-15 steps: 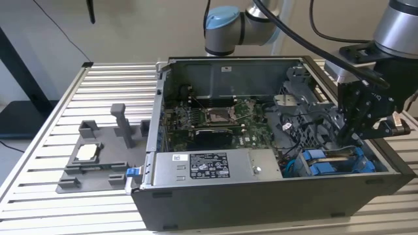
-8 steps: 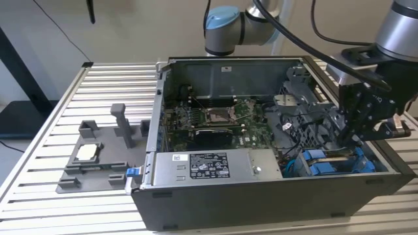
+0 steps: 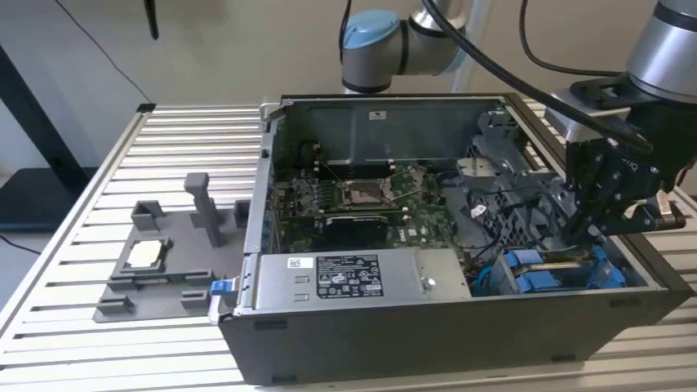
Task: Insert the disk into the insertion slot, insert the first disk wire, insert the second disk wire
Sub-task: 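Insert the first disk wire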
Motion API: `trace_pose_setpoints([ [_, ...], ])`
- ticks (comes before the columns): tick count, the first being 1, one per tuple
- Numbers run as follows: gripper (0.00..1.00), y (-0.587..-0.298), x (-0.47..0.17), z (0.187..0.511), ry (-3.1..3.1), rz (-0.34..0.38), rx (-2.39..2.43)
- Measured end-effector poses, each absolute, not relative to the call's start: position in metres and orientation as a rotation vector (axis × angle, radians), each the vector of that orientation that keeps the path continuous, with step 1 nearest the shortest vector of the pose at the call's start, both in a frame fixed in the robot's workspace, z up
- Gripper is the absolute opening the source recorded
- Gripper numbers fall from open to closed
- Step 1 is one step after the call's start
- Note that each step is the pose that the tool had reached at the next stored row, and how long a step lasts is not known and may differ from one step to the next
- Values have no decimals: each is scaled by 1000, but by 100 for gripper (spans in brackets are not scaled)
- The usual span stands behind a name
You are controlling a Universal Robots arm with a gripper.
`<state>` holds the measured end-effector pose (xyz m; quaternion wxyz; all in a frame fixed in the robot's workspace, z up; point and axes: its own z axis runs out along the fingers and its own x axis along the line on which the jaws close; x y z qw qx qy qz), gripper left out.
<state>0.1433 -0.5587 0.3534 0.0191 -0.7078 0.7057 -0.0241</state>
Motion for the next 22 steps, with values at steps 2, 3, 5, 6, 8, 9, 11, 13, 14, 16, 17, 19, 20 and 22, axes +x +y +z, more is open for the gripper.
trace_pose_setpoints([
  [2,19,-559,143,353,2192,-71,-2199],
  [3,19,-559,144,353,2194,-68,-2200],
  [5,19,-559,144,352,2200,-55,-2206],
  [6,19,-559,145,352,2202,-49,-2209],
  [8,19,-559,148,352,2204,-40,-2211],
  [9,19,-559,149,351,2206,-32,-2212],
  [11,19,-560,152,351,2210,-14,-2217],
  [13,19,-561,154,350,2214,3,-2220],
  [14,19,-562,155,349,2214,9,-2221],
  [16,19,-562,156,349,2213,14,-2220],
  [17,19,-562,156,349,2213,14,-2219],
  [19,19,-562,156,349,2213,15,-2219],
  [20,19,-562,156,349,2213,15,-2219],
  [22,19,-562,156,348,2213,15,-2219],
])
